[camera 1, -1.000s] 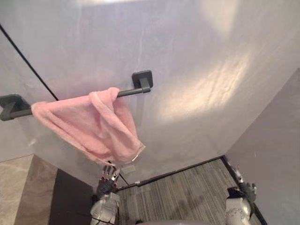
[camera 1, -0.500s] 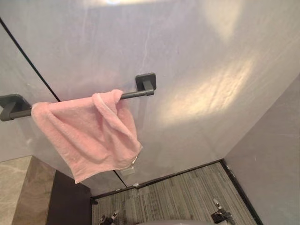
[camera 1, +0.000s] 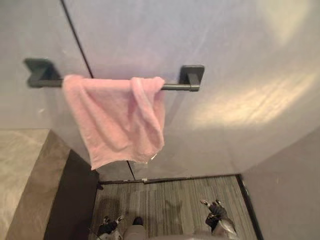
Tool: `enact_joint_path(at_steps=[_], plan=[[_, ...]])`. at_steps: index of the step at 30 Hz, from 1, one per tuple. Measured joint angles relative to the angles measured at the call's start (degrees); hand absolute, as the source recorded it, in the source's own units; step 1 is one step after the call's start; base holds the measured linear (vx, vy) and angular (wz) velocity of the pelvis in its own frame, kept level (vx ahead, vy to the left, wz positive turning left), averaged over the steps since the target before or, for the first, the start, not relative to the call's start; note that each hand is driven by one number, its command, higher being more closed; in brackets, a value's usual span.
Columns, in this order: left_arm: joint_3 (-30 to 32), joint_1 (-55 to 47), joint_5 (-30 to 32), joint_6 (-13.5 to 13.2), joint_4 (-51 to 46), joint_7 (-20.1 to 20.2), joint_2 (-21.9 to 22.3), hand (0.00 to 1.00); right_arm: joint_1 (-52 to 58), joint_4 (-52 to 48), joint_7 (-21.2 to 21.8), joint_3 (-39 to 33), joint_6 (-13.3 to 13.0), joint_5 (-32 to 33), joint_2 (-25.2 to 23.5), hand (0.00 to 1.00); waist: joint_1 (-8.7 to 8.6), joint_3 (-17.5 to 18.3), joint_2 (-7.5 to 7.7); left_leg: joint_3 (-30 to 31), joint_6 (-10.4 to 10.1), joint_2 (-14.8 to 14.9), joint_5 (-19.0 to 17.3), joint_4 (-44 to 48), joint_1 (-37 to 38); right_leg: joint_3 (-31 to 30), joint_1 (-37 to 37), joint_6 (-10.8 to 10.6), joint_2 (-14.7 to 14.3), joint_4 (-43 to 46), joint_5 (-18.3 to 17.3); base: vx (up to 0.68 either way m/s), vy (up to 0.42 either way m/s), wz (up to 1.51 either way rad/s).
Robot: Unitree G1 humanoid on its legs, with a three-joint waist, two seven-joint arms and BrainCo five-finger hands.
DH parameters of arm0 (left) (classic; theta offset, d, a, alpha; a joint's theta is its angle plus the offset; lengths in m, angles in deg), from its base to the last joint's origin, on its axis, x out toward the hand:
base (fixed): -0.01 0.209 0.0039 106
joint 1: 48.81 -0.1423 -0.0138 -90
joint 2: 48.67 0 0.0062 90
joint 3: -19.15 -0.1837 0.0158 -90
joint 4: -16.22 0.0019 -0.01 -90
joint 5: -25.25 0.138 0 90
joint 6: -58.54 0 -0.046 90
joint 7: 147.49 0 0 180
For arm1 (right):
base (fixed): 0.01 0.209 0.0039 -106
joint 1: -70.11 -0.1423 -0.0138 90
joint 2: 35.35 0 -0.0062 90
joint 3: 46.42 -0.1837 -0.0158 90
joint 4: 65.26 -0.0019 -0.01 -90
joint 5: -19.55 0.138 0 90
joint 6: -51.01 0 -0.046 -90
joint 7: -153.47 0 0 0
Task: Organize washtable
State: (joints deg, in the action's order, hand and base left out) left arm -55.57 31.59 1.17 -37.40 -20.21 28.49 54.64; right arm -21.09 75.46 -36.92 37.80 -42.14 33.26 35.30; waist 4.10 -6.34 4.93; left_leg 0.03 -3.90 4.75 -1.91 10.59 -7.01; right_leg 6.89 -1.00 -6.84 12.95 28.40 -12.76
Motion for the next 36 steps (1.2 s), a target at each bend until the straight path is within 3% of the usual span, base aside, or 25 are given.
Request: enact_joint_path(at_steps=[2,4,6,7,9,11,13,14,15,16,17,18,19,20,22,23,24,26,27,28,29,32,34,35,36], plan=[[-0.02,0.78,-0.31,-0.15,0.07,-0.15,-0.09,0.0,-4.97,0.85,0.66,4.74,0.04,-4.65,2.38,0.0,0.59,-0.45,-0.15,0.57,-1.14,0.6,0.7,1.62,-2.58,1.29,3.28,-1.71,-1.33,-8.77,-2.92,-0.22,-0.308,0.06],[-1.12,1.76,-1.94,-1.21,0.59,-0.83,2.38,0.0,-10.42,1.64,1.19,9.16,-0.22,-8.98,6.27,0.0,2.07,-3.3,-4.43,1.86,-3.32,3.29,2.24,1.51,-3.9,2.47,6.66,0.18,-5.42,-16.33,-2.27,-0.27,-0.231,0.0],[-1.97,1.57,-4.15,-1.75,0.78,-1.06,2.99,0.0,-11.15,4.24,1.81,10.65,-0.05,-11.54,8.51,0.0,2.95,-4.15,-6.24,3.9,-3.99,4.29,5.42,0.19,-3.85,3.62,6.17,0.76,-6.74,-15.1,-2.55,-0.25,-0.165,0.36],[-2.16,1.47,-5.17,-1.89,0.99,-1.14,2.96,0.0,-11.17,4.97,1.82,11.31,0.06,-12.55,8.97,0.0,2.96,-4.14,-6.23,4.34,-3.91,4.26,6.94,-0.49,-4.02,3.97,5.64,1.23,-6.79,-14.58,-2.78,-0.27,-0.176,0.45],[-2.24,1.16,-8.95,-2.18,2.06,-1.21,3.23,0.0,-11.41,6.93,1.85,12.61,0.74,-16.21,10.42,0.0,2.83,-4.19,-6.75,5.41,-4.61,4.14,15.68,-5.68,-4.99,6.2,3.69,2.92,-7.36,-13.65,-2.4,-0.24,-0.162,0.49],[-1.8,1.23,-10.99,-2.2,2.74,-1.01,2.62,0.0,-11.2,7.54,1.93,12.7,1.23,-17.21,10.68,0.0,2.73,-5.07,-5.41,6.21,-5.17,3.19,21.5,-8.71,-5.82,8.82,2.29,4.69,-6.6,-13.85,-1.39,-0.25,-0.116,0.54],[1.45,-0.28,-13.56,-2.14,5.66,-1.08,2.67,0.0,-7.67,7.3,2.14,12.18,1.5,-18.35,11.51,0.0,2.28,-5.46,-4.48,0.24,-1.03,1.73,6.79,12.16,-7.8,11.62,3.02,4.8,-3.42,-13.31,-0.61,-0.2,-0.004,0.61],[2.54,-1.48,-13.62,-2.09,5.85,-1.05,3.93,0.0,-6.2,6.86,2.62,11.61,1.52,-18.9,12.63,0.0,1.59,-4.94,-5.74,-3.36,0.33,3.6,4.58,16.09,-8.58,13.04,3.31,4.77,-4.41,-12.13,-0.61,-0.08,0.022,0.86],[3.02,-2.01,-13.51,-2.1,5.86,-0.99,4.61,0.0,-4.89,6.83,3.12,9.92,1.76,-19.39,13.05,0.0,0.98,-4.94,-7.34,-6.28,1.9,3.48,5.91,14.66,-9.89,13.35,2.32,5.55,-5.54,-12.07,-1.16,-0.15,-0.003,1.46],[3.64,-1.78,-13.37,-2.11,5.78,-0.94,3.43,0.0,-3.81,7.68,3.31,8.69,2.09,-20.09,12.92,0.0,-0.48,-4.53,-5.45,-2.88,-1.12,0.7,10.01,4.08,-7.87,12.28,2.51,8.26,-6.27,-17.34,0.47,-0.15,-0.012,1.64],[5.08,-1.58,-13.22,-1.94,5.8,-1.0,3.42,0.0,-3.22,8.38,3.27,7.8,1.97,-20.16,12.6,0.0,-0.61,-4.6,-5.13,-3.52,0.0,0.8,8.72,3.16,-6.86,15.39,3.23,7.06,-5.44,-19.37,2.48,-0.21,0.026,1.32],[7.18,-1.6,-12.95,-1.57,6.26,-1.19,3.56,0.0,-3.35,9.25,3.18,6.06,2.11,-20.37,11.81,0.0,-0.03,-5.0,-4.5,-8.53,2.01,2.93,1.57,14.57,-6.82,17.12,3.16,6.55,-4.66,-19.24,3.5,-0.12,0.034,0.81],[8.81,-3.58,-12.67,-1.36,6.33,-1.25,3.95,0.0,-2.64,8.29,3.1,5.39,2.05,-20.36,11.51,0.0,-0.2,-5.13,-4.32,-14.1,2.26,7.55,-0.87,26.96,-4.39,18.5,3.43,6.62,-3.76,-17.31,3.57,-0.13,0.072,0.86],[9.74,-4.5,-11.66,-1.24,6.15,-1.24,4.84,0.0,-0.87,7.22,3.13,3.97,2.04,-20.33,12.11,0.0,-1.05,-4.55,-5.48,-18.38,1.52,11.23,2.59,28.68,-1.01,21.52,3.06,6.59,-3.06,-14.37,3.27,-0.08,0.077,1.13],[10.03,-3.88,-11.05,-1.66,2.18,-1.23,5.61,0.0,0.65,7.23,3.36,3.15,2.31,-20.27,12.78,0.0,-2.74,-4.94,-4.51,-19.91,2.7,6.16,6.19,18.54,-0.38,22.81,-1.2,6.15,-0.58,-9.19,0.45,-0.16,0.04,1.8],[10.47,-3.19,-10.52,-2.17,1.06,-1.23,5.15,0.0,0.93,7.61,3.44,2.28,2.25,-20.05,12.65,0.0,-3.67,-3.69,-3.83,-17.77,1.78,4.14,5.89,11.01,2.09,23.08,-1.21,8.04,-3.96,-16.56,1.84,-0.26,-0.145,2.0],[11.93,-3.25,-9.9,-2.26,-1.04,-1.29,4.16,0.0,1.2,7.23,3.19,1.12,1.62,-19.81,11.55,0.0,-3.73,-3.47,-1.46,-23.16,3.2,5.17,1.45,20.04,3.36,27.12,-2.41,12.34,-2.7,-19.94,6.94,-0.24,-0.209,1.28],[10.73,-2.4,-9.2,-2.1,-0.68,-1.29,5.8,0.0,0.83,7.07,2.99,-1.85,1.21,-18.86,13.18,0.0,-3.7,-2.18,-5.05,-24.35,-1.06,10.01,0.97,24.1,7.16,31.59,-3.36,11.96,-2.68,-19.38,7.51,-0.19,-0.015,1.25],[8.77,-1.98,-8.71,-2.07,-0.41,-1.13,6.22,0.0,1.02,7.1,2.82,-3.32,1.33,-18.13,13.88,0.0,-4.65,-1.43,-6.27,-24.35,-3.97,10.35,4.76,19.12,10.54,34.53,-4.01,11.46,-0.98,-18.52,7.76,-0.14,0.15,1.43],[8.35,-1.86,-8.55,-2.07,-0.22,-1.12,6.22,0.0,1.08,7.04,2.82,-4.04,1.33,-17.72,14.02,0.0,-5.23,-1.1,-6.64,-23.86,-3.83,10.31,8.42,15.04,12.36,35.79,-4.45,11.15,-0.2,-17.72,7.96,-0.14,0.238,1.47],[7.26,-1.59,-8.11,-2.18,-0.22,-1.18,6.11,0.0,0.94,6.84,2.8,-5.27,1.23,-17.06,14.05,0.0,-5.87,-0.39,-7.81,-22.17,-4.79,10.01,16.12,5.44,15.54,38.41,-5.84,10.91,1.39,-15.59,8.12,-0.14,0.316,1.31],[2.28,-1.0,-6.15,-2.12,-0.84,-1.13,5.53,0.0,1.83,6.97,2.82,-6.82,1.19,-15.88,13.24,0.0,-6.91,0.31,-8.21,-18.83,-7.99,6.52,12.32,-4.49,16.14,43.4,-7.21,10.84,7.27,-9.96,8.84,-0.15,0.349,1.36],[-1.88,-0.71,-5.46,-1.82,-0.54,-1.07,5.67,0.0,2.51,7.05,2.82,-7.8,1.21,-15.4,13.46,0.0,-6.92,0.36,-10.04,-17.17,-5.58,6.35,7.61,-8.53,17.28,45.11,-8.87,11.35,12.18,0.26,9.0,-0.13,0.403,1.07],[-3.65,0.26,-4.41,-1.7,0.39,-0.98,5.8,0.0,1.54,7.22,2.86,-7.84,1.29,-15.29,13.42,0.0,-7.13,-0.37,-13.25,-16.71,-5.22,8.47,3.29,-9.08,17.49,44.04,-13.23,5.36,9.33,2.86,3.62,-0.16,0.272,0.14],[-3.64,1.34,-4.03,-1.52,1.93,-1.05,4.15,0.0,0.24,6.57,2.88,-7.81,1.27,-15.1,12.0,0.0,-6.9,-0.71,-13.25,-17.25,-6.68,11.26,-0.43,-7.62,17.06,43.22,-15.6,5.77,3.11,-2.24,2.93,-0.21,0.046,-0.01]])
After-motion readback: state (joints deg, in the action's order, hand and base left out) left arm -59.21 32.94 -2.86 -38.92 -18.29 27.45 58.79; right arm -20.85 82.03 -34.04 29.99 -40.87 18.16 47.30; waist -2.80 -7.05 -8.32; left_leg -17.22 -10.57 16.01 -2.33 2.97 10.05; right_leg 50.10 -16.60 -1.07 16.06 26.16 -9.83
